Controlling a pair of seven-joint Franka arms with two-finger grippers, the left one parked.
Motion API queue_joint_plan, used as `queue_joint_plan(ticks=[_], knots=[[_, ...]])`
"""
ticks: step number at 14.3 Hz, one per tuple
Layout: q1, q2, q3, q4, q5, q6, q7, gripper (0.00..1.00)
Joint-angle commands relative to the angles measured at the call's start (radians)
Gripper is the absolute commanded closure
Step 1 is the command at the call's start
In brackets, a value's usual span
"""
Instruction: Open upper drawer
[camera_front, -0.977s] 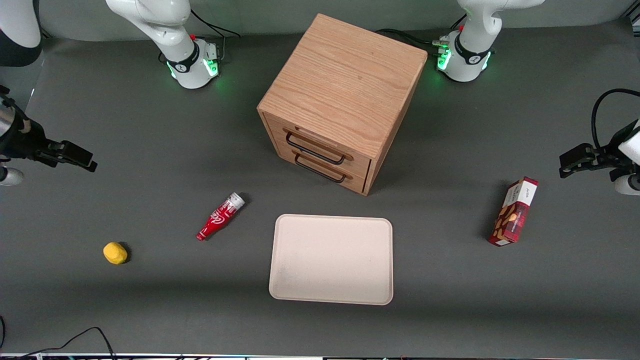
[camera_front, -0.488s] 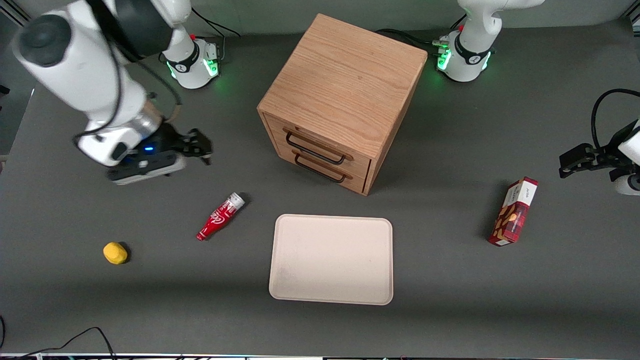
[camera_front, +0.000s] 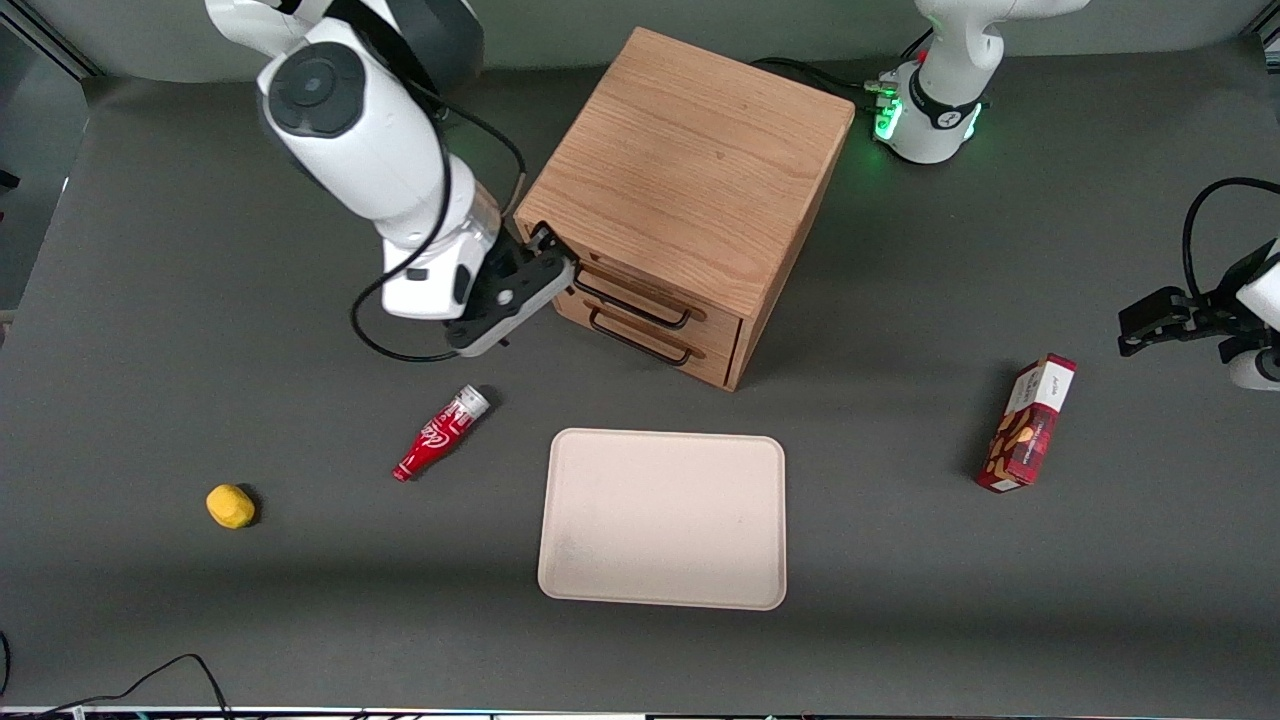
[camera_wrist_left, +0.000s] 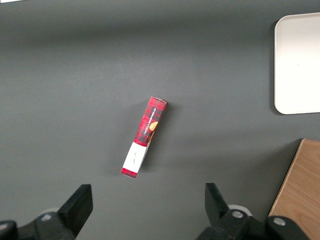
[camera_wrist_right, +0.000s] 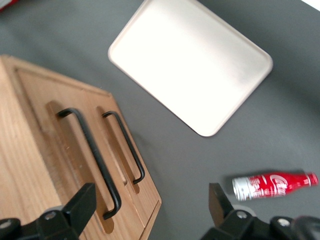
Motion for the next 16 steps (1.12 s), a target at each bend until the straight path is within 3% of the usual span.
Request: queue_joint_plan(ticks=[1,8,16], knots=[[0.045,0.061,0.019,0.033,-0.018,-0.011,-0.065,0.0],[0.083,0.176,0.02,0.002,-0.039,0.0,-0.183,0.0],[0.08,0.222,0.013,-0.045,-0.07,0.108,-0.186,0.0]])
